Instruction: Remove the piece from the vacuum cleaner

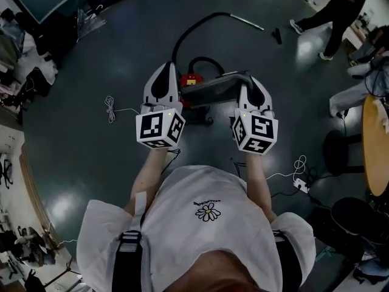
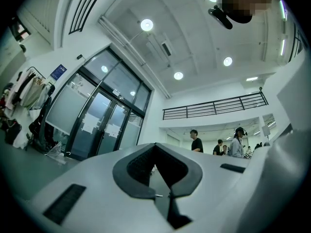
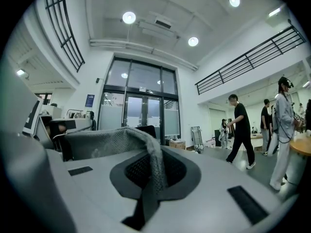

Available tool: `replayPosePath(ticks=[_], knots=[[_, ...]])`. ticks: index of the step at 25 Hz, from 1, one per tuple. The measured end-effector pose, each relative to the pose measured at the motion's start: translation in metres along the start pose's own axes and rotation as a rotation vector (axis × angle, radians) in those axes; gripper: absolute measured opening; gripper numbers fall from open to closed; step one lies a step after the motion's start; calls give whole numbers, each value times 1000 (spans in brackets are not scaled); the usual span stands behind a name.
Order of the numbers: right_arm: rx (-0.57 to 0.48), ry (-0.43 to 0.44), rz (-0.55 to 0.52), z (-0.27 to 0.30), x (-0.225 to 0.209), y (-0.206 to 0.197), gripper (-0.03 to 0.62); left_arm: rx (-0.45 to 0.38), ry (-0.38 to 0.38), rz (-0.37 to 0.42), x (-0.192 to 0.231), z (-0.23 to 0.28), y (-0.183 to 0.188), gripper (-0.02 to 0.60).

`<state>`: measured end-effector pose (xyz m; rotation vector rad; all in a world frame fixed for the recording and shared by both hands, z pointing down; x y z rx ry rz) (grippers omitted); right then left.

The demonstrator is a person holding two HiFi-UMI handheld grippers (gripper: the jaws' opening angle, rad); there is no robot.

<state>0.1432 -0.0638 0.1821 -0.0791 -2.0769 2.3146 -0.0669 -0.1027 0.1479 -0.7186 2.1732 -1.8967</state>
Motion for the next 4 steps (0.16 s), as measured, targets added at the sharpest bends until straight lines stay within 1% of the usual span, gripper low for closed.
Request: replayPosePath(ticks=[4], knots=[[1, 4, 1, -4, -2, -1, 23, 17, -6, -4, -6, -1, -6, 0]])
Point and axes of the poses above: the fingertips, and each gripper's own axes: z forward along the fingers, x to its left, y out of its top, the point moved 3 cm from there along -z, backward along the fingers, and after that the axes turned 3 degrees about x, right-handed, at the moved point
